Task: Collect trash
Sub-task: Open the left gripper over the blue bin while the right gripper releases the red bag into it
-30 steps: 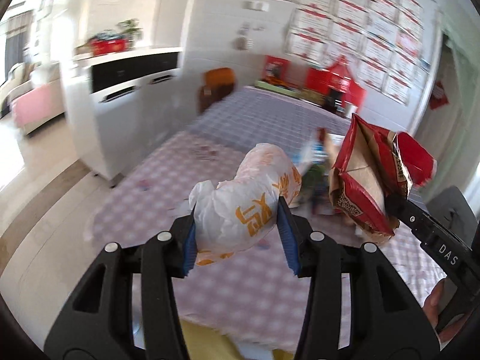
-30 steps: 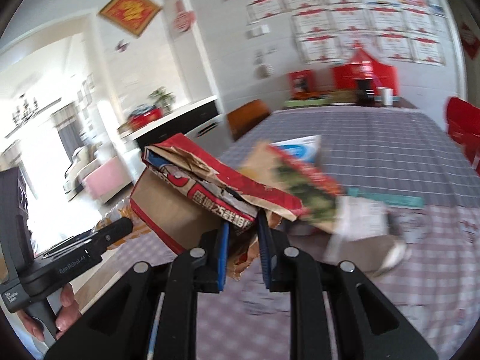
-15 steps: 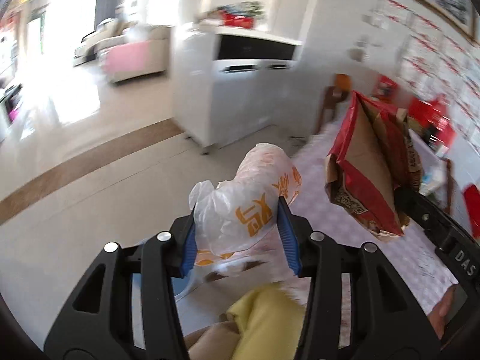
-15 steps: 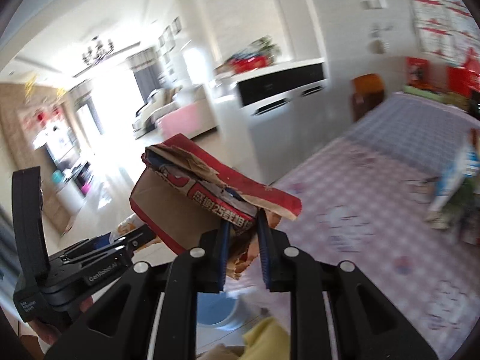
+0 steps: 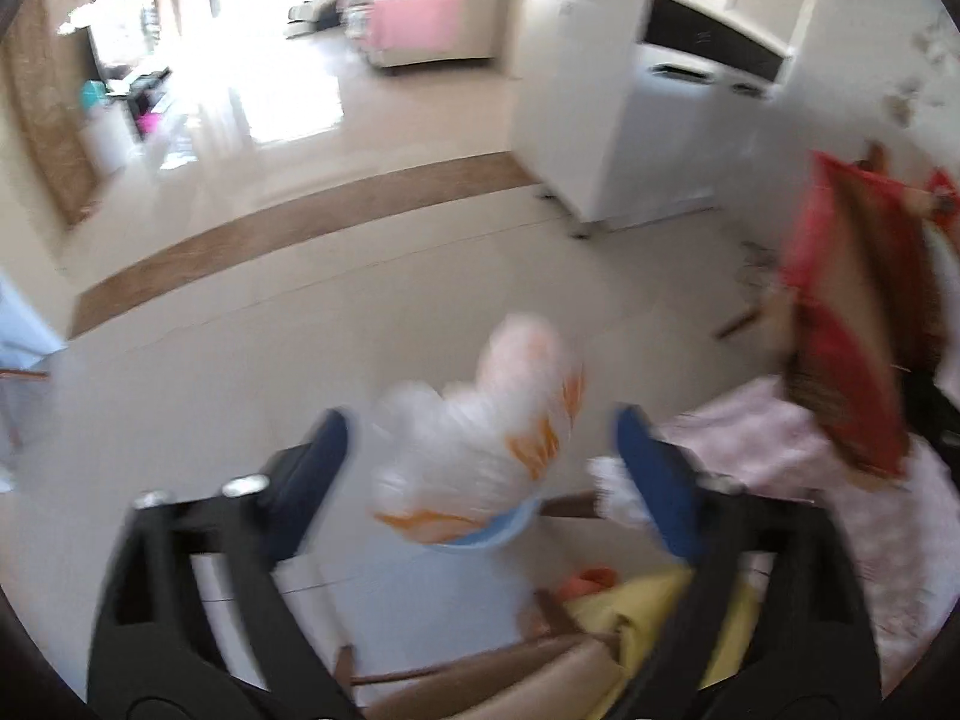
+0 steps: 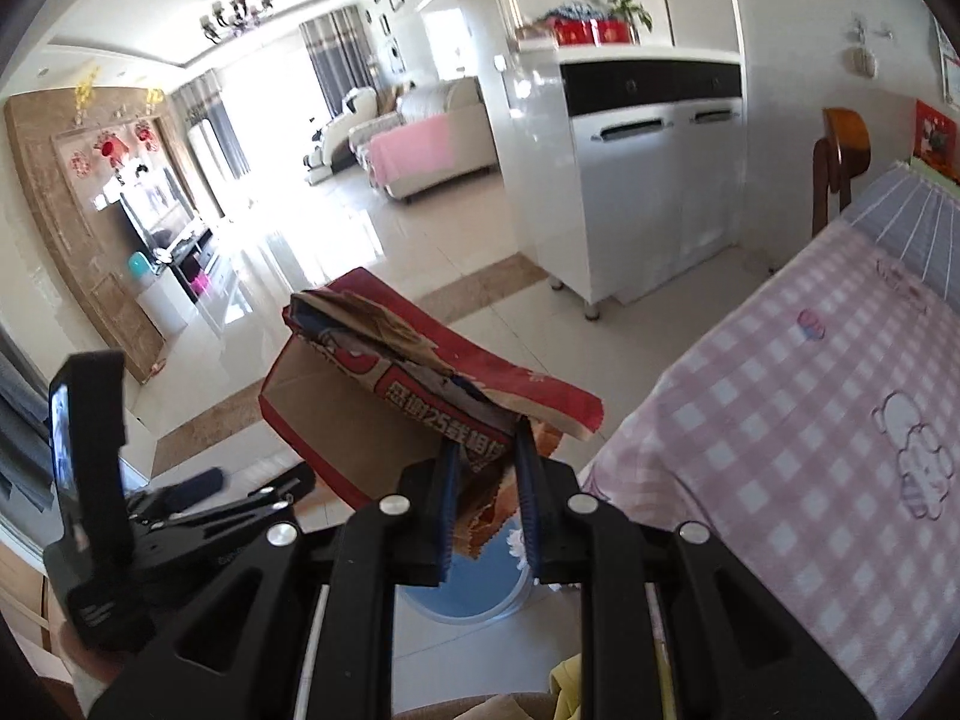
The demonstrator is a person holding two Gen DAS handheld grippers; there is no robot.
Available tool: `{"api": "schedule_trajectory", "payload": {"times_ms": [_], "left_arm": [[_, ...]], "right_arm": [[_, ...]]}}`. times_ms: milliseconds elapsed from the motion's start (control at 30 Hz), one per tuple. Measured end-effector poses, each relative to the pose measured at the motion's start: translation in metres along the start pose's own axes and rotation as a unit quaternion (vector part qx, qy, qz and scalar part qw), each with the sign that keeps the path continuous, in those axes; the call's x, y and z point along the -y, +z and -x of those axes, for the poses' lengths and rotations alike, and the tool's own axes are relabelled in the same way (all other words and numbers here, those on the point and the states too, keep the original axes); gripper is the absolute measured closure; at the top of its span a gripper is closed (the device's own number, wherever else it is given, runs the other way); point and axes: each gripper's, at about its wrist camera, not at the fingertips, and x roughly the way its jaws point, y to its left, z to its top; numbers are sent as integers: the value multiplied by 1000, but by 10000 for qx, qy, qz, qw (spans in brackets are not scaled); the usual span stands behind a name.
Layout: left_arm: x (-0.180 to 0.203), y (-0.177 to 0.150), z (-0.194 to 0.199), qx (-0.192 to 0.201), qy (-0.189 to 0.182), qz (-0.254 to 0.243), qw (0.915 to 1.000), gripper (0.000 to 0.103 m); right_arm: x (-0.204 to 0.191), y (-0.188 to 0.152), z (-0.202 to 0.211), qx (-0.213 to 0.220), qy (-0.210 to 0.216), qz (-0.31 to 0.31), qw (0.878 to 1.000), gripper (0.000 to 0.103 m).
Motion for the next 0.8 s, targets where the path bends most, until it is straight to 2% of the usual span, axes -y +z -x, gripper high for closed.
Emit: {"api": "schedule_trajectory", "payload": {"times_ms": [100, 233, 400, 467, 500, 533, 567, 600, 700, 800], "left_arm": [[-11, -3, -24, -294, 139, 84, 9994, 13], [-35, -13, -40, -521, 281, 340, 9977, 13], [-69, -28, -41, -678, 490, 667, 9943, 13], [-81, -32, -37, -683, 578, 796, 9928, 13], [-88, -34, -34, -677, 615, 869, 9920, 13], [-95, -35, -32, -659, 640, 914, 9916, 13], [-100, -35, -31, -643, 671, 939, 9912, 13], [-106, -36, -30, -632, 743, 968, 9905, 13], [-110, -34, -25, -600, 841, 1082, 9888, 13], [-114, -36, -17, -537, 799, 1150, 9887, 13]], "right_arm": [[2, -5, -14, -168, -39, 60, 9998, 85], [-15, -15, -39, -447, -23, 259, 9987, 85], [-46, -26, -86, -1061, 81, 398, 9935, 85], [-60, -28, -100, -1175, 67, 475, 9919, 81], [-65, -28, -106, -1242, 33, 485, 9911, 66], [-67, -27, -112, -1355, 30, 447, 9898, 37], [-69, -27, -116, -1417, 82, 397, 9891, 24], [-68, -28, -118, -1378, 197, 301, 9898, 21], [-69, -31, -118, -1320, -69, 383, 9905, 21], [-65, -33, -114, -1364, -73, 378, 9899, 21]]}}
